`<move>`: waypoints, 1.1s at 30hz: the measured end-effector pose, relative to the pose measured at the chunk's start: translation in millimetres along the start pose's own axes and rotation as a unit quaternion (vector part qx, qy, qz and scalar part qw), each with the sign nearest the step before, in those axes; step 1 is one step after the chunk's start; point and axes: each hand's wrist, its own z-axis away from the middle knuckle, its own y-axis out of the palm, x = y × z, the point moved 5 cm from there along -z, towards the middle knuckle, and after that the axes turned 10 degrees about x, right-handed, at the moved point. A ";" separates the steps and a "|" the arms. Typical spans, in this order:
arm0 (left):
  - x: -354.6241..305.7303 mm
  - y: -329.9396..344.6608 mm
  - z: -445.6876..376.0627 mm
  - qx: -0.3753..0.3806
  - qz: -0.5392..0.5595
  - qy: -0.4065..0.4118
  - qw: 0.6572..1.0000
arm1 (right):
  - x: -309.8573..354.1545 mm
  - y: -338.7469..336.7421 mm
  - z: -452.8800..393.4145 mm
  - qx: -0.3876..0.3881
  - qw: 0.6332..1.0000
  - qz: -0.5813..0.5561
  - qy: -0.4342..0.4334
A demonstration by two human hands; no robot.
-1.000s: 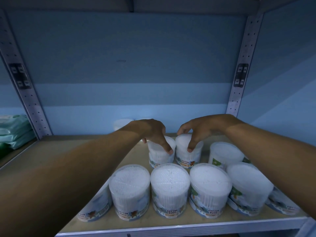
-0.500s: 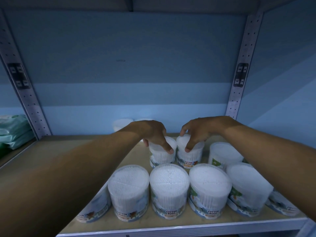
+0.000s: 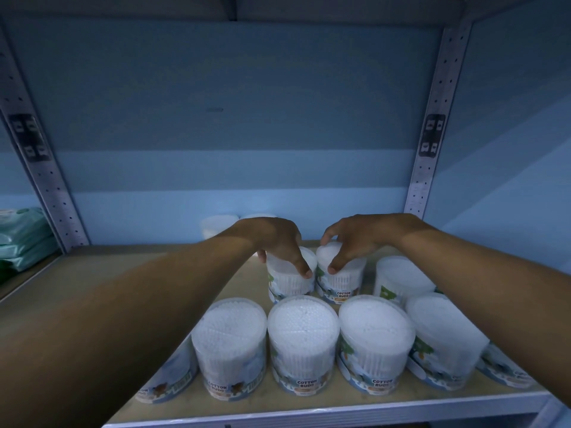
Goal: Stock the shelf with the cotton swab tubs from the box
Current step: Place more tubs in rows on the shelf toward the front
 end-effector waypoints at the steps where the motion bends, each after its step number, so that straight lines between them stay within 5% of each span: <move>1: -0.4 0.0 0.5 0.000 0.001 -0.002 1.000 | 0.7 0.0 0.5 0.002 1.000 0.000 0.001; 33: -12.4 11.1 20.7 0.028 -0.005 -0.002 1.000 | 17.4 10.2 46.8 0.047 0.998 0.029 0.003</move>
